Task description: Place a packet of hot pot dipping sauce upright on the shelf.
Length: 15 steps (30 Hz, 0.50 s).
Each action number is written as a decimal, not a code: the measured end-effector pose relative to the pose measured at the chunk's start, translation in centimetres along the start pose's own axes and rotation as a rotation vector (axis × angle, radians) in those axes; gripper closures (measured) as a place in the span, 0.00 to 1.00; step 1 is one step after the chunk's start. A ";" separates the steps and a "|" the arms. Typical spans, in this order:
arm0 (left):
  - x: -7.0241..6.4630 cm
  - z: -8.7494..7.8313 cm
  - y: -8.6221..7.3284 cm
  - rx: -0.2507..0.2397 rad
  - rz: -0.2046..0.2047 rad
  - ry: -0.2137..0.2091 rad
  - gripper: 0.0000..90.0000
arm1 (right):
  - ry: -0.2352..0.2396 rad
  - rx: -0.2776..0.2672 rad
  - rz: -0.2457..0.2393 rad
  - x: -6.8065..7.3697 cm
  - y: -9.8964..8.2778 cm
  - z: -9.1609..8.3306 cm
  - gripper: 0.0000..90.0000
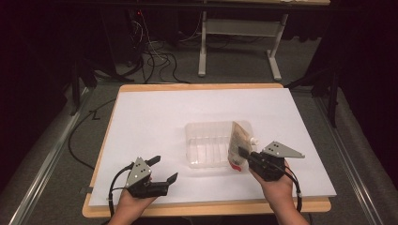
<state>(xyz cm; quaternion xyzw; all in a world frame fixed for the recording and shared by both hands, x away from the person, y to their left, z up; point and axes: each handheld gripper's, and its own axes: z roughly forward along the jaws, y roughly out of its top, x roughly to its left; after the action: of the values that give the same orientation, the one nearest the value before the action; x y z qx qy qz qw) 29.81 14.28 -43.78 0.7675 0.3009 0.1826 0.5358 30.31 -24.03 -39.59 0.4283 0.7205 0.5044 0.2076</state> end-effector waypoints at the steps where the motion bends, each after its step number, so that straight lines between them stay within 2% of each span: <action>1: 0.0 0.0 0.0 0.001 0.002 -0.001 0.18 | -0.005 0.002 -0.004 0.0 0.0 0.2 1.00; 15: -0.2 0.2 0.1 0.003 0.010 -0.011 0.18 | -0.035 0.009 -0.001 -0.7 0.7 2.0 1.00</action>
<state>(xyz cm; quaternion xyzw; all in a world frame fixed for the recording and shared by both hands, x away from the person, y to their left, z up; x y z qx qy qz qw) 29.78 13.99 -43.77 0.7708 0.2941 0.1807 0.5355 32.40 -23.42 -39.81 0.4375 0.7192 0.4936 0.2185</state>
